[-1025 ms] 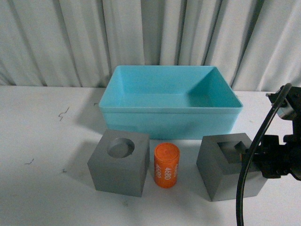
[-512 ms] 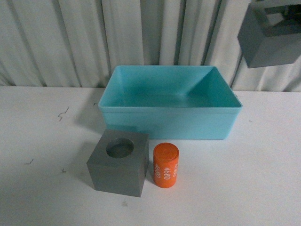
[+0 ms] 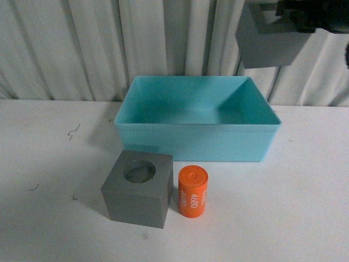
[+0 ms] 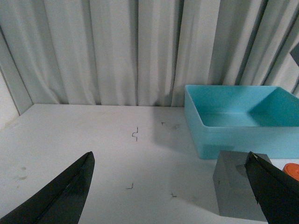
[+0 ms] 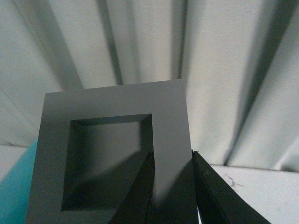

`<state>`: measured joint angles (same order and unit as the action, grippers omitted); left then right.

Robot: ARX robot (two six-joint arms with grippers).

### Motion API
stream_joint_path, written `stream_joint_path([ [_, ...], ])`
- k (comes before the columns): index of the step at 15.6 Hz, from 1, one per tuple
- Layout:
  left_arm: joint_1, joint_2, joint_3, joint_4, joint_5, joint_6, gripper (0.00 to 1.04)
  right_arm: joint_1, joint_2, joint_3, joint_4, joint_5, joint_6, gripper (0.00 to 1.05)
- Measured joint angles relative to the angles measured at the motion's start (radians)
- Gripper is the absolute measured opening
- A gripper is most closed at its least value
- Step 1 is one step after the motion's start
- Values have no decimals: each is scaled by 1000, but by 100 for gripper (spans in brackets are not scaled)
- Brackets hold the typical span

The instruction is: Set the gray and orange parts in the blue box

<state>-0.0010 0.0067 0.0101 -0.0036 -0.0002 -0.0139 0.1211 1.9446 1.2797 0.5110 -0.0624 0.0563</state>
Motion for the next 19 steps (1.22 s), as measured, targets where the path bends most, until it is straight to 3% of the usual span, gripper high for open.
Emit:
stream_joint_path([
  [2,0,0,0,0,0,0,98,51,72,76,25,23,60,18],
  [6,0,0,0,0,0,0,98,62,227,119,39,109,187,18],
  [12,0,0,0,0,0,0,98,76,325,224,-6,162,340,18],
  [19,0,0,0,0,0,0,98,76,377,233,-82,182,393,18],
])
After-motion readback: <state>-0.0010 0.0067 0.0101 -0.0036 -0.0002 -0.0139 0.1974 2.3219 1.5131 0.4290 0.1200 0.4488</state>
